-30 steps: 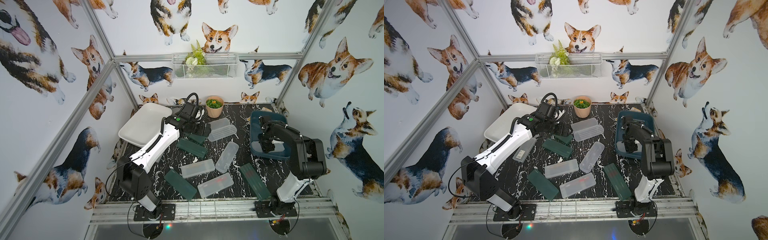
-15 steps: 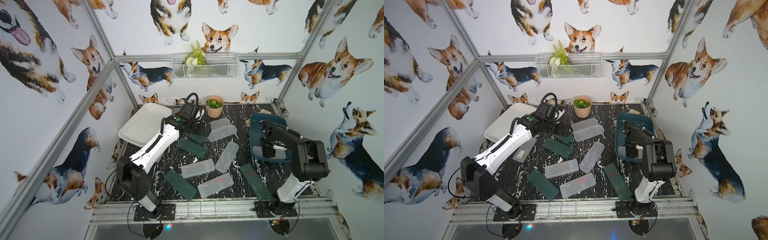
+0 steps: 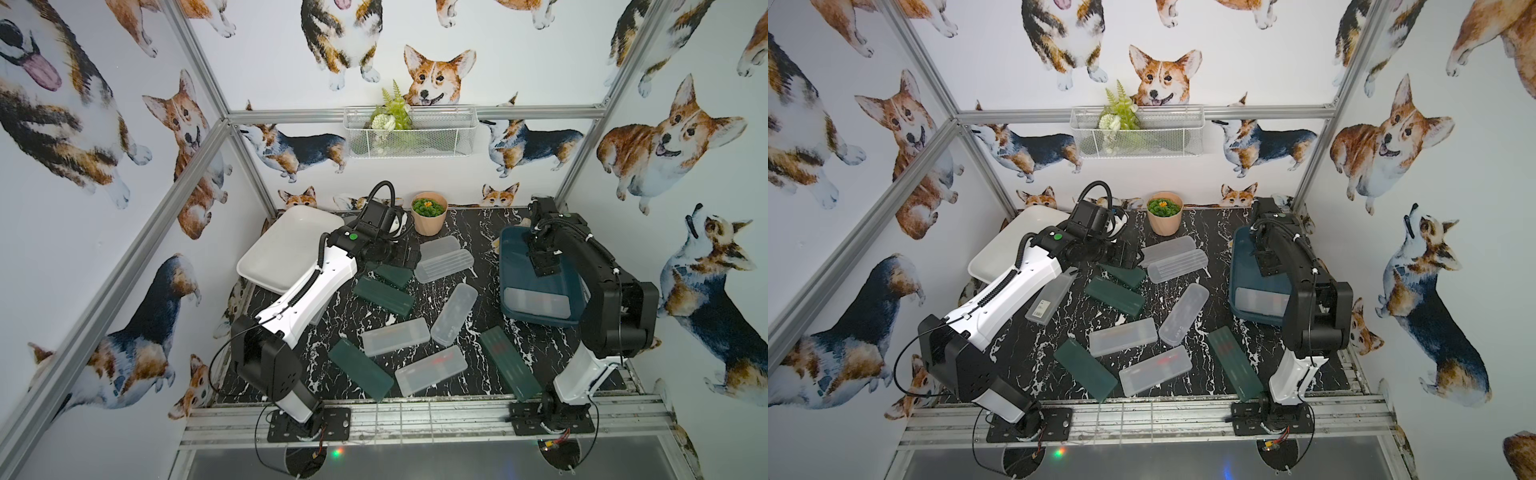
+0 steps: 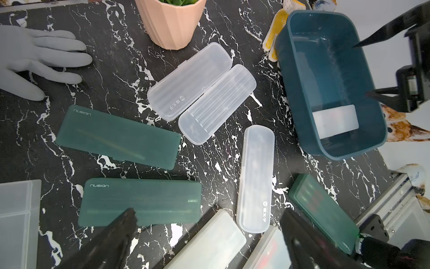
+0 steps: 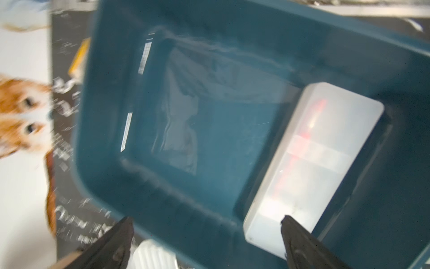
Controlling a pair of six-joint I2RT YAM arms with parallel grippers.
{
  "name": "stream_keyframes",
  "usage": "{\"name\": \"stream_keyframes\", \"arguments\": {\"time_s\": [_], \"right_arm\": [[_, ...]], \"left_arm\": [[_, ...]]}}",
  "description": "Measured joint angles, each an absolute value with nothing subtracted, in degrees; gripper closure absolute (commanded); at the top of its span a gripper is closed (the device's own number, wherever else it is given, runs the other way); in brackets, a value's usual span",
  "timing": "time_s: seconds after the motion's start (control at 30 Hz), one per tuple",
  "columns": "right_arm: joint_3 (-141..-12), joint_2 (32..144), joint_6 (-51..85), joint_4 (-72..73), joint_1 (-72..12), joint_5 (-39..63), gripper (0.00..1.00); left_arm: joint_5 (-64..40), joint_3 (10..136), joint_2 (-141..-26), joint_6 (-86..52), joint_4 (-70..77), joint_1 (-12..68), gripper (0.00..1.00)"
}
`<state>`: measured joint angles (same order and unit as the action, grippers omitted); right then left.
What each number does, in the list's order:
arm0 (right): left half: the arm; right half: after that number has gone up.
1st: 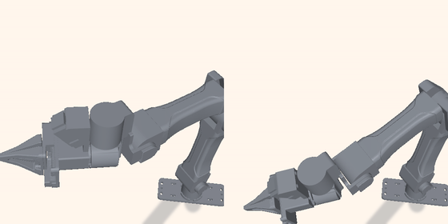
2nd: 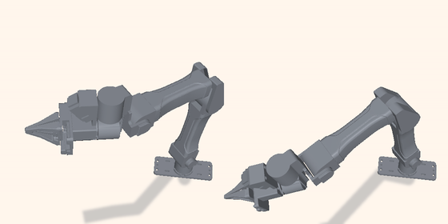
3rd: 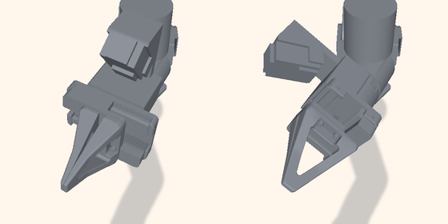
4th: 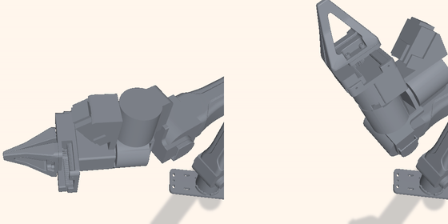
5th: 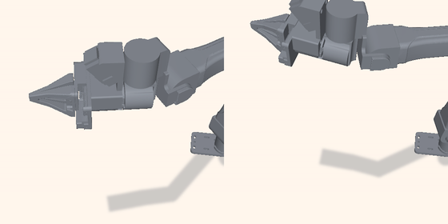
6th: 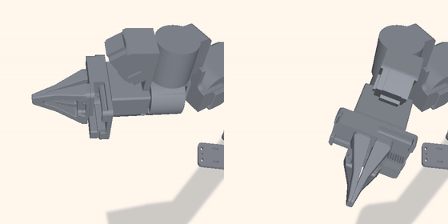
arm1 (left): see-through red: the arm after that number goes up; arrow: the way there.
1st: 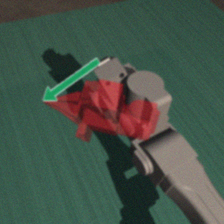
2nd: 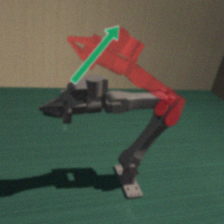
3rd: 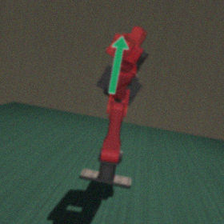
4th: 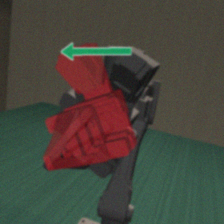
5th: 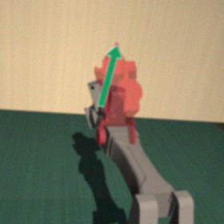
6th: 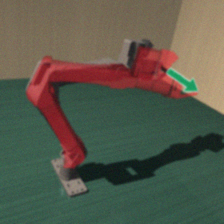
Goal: Place the pencil cases by color into the storage box
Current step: Place the pencil case at the storage box, then pick up the pencil case from the center of the board.
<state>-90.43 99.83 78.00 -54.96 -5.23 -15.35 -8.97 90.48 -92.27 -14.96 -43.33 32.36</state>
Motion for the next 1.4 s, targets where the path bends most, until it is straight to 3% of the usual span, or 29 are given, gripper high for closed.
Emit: {"name": "stream_keyframes", "arguments": {"time_s": [0.2,0.47,0.97,1.4], "right_arm": [[-95.55,97.78,67.37,-56.95,-15.05,-16.95,0.00],[-96.03,101.10,58.04,-59.42,-28.60,-9.82,0.00],[-81.14,103.11,49.56,-56.66,-32.05,4.54,0.00],[-76.88,106.15,48.45,-50.00,-32.99,8.36,0.00]], "left_arm": [[-8.91,90.48,-93.23,-14.96,-43.42,31.86,0.01],[-11.94,85.47,-91.79,-17.41,-41.58,27.22,0.01],[-14.63,77.58,-87.42,-21.63,-38.39,26.11,0.01],[-14.52,76.75,-86.28,-21.87,-38.00,26.11,0.01]]}}
